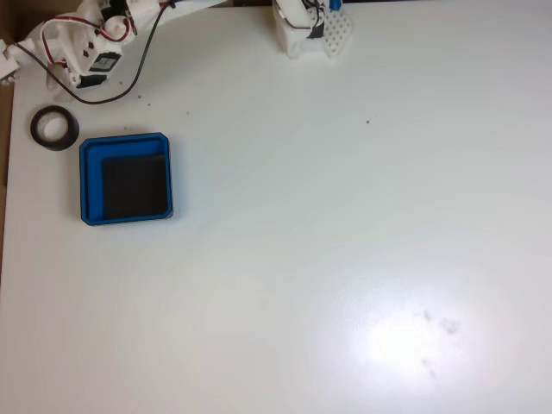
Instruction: Pick the black tape roll and drop it in the blue box
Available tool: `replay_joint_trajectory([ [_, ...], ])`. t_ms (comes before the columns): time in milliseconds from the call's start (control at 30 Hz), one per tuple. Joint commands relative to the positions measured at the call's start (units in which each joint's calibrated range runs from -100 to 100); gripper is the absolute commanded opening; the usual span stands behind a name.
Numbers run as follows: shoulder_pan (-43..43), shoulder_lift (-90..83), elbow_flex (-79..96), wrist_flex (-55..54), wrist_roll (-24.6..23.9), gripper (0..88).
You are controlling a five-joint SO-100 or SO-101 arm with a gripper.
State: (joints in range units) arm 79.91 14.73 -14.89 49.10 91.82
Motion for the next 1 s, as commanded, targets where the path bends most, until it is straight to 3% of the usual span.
replay_joint_trajectory([
  [0, -0.04, -0.10, -4.16, -0.09, 0.30, 15.5],
  [333, -0.14, 5.58, -4.34, -0.66, 0.21, 19.8],
  [700, 0.26, 14.45, -4.25, -22.12, 0.21, 19.8],
  [967, 0.26, 18.13, -3.89, -23.93, 0.30, 19.8],
])
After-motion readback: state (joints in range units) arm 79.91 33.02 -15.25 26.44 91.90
